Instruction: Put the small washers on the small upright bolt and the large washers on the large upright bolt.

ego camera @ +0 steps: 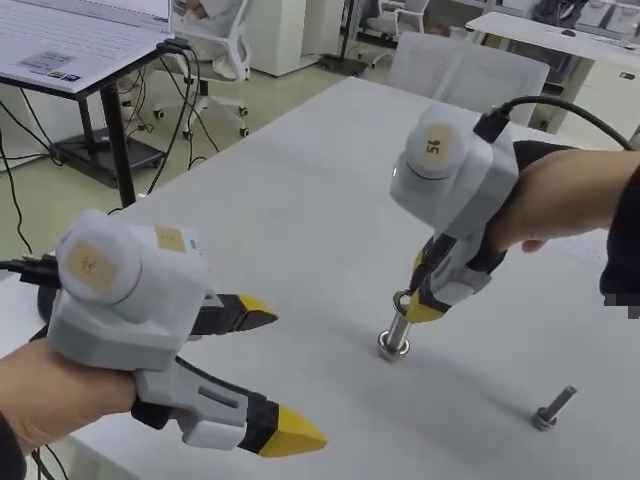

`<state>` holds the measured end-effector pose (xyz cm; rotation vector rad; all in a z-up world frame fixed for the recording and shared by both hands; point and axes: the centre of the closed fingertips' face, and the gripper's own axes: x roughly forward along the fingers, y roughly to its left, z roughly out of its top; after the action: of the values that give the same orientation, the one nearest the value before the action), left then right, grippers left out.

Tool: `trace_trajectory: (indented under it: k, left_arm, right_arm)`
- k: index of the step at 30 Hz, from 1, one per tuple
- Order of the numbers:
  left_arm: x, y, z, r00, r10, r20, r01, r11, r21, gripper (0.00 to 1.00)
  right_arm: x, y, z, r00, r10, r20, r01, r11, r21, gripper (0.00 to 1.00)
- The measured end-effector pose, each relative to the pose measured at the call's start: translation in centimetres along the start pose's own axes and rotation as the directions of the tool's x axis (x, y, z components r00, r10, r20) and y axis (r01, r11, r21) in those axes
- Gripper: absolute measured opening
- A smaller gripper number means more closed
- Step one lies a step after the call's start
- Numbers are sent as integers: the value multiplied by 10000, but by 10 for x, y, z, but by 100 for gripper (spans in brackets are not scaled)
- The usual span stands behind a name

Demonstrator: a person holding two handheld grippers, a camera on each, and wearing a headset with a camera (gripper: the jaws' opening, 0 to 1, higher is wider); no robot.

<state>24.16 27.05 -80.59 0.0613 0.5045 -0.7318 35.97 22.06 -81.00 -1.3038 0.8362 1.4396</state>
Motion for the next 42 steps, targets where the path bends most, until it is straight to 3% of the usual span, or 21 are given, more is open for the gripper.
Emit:
trace_trajectory:
  k: [19, 42]
  left_arm:
    - [1, 1, -4, 10000, 9, -34, -9, 9999, -114, 78]
    - [1, 4, -9, 9999, 16, -124, -19, 9998, -221, 78]
  right_arm:
    - [13, -2, -2, 9996, 239, -177, -239, 9997, -26, 24]
    - [42, 8, -8, 9981, 522, -322, -514, 9984, 225, 24]
